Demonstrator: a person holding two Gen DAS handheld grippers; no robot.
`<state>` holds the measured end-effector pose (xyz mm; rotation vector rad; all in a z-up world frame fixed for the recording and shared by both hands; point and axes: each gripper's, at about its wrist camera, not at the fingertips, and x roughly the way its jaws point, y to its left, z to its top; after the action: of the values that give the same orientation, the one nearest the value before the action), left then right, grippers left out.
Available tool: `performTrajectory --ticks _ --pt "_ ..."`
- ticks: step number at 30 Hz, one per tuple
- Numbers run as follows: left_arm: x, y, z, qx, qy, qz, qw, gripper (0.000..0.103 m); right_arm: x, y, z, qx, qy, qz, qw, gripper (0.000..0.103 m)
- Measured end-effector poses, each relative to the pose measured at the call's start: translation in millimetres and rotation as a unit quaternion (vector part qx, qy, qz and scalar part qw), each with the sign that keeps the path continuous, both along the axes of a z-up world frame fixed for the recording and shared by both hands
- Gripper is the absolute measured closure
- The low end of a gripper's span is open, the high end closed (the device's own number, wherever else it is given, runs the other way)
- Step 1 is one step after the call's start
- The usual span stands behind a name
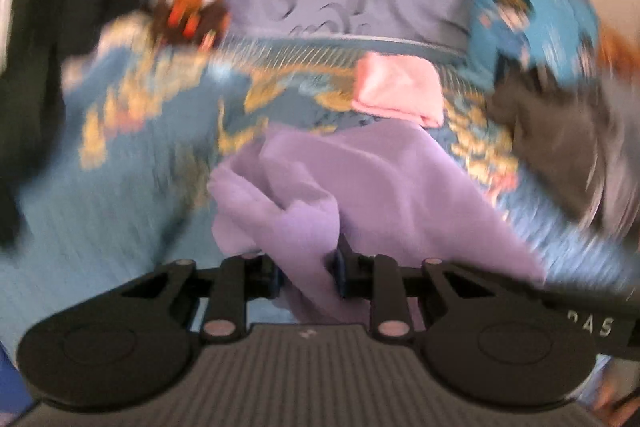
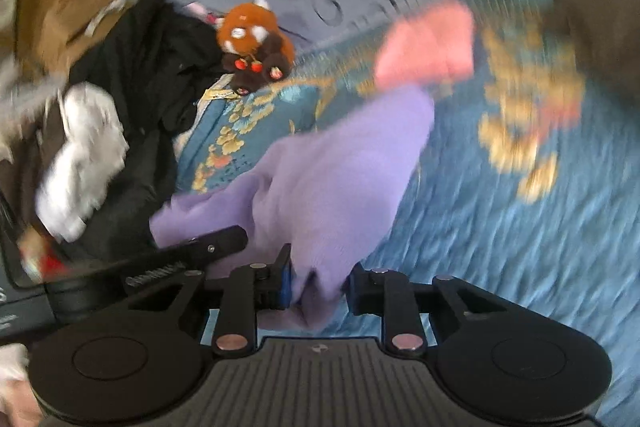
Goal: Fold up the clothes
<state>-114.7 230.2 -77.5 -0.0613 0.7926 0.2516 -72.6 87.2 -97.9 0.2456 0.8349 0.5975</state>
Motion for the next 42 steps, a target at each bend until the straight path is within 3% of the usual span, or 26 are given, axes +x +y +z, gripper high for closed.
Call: performTrajectory --ticks 3,5,12,18,22,28,31,33,36,40,42 --pt "3.5 -28.2 12.0 0.075 0.002 -0.030 0.9967 0.076 -4.1 5.2 17.0 -0.047 -0.044 0.009 0.998 0.080" --pt "4.1 -38.2 20.2 0.096 -0.001 -0.042 0.9945 0.076 -3.0 1.4 22.9 -0.052 -0.050 0.008 0.997 0.080" --pt "25.5 -55.4 47.9 0.140 -0.023 -0.089 0.9859 0.076 6.9 -8.9 56.7 -0.064 -0.087 0.009 0.994 0.080" --pt "56.4 -56.5 98.9 0.149 -0.066 -0.110 0.9805 0.076 32.5 -5.0 106.4 -0.095 -0.151 0.009 0.984 0.080" --pt "116.8 -48.7 124.9 0.151 -0.103 -0.118 0.9761 0.075 71.5 1.2 146.1 -0.123 -0.207 -0.001 0.971 0.080" --pt "226.8 -35.7 151.8 0.155 -0.166 -0.120 0.9666 0.075 175.0 9.0 190.3 -0.133 -0.268 -0.037 0.953 0.080" --pt "281.9 -29.2 165.2 0.156 -0.197 -0.120 0.9604 0.073 227.6 8.7 183.9 -0.136 -0.283 -0.048 0.948 0.080" --pt "315.0 -25.2 163.8 0.154 -0.209 -0.118 0.9584 0.073 251.6 6.8 158.5 -0.125 -0.262 -0.053 0.955 0.080" --pt "341.5 -21.6 101.2 0.134 -0.176 -0.107 0.9694 0.073 268.3 1.5 99.3 -0.105 -0.201 -0.061 0.972 0.081" --pt "344.8 -19.3 8.3 0.105 -0.085 -0.123 0.9831 0.072 259.2 -3.8 1.9 -0.092 -0.097 -0.063 0.989 0.082" --pt "331.5 -18.2 -20.0 0.097 -0.074 -0.120 0.9852 0.070 240.0 -5.1 -23.4 -0.086 -0.089 -0.064 0.990 0.082"
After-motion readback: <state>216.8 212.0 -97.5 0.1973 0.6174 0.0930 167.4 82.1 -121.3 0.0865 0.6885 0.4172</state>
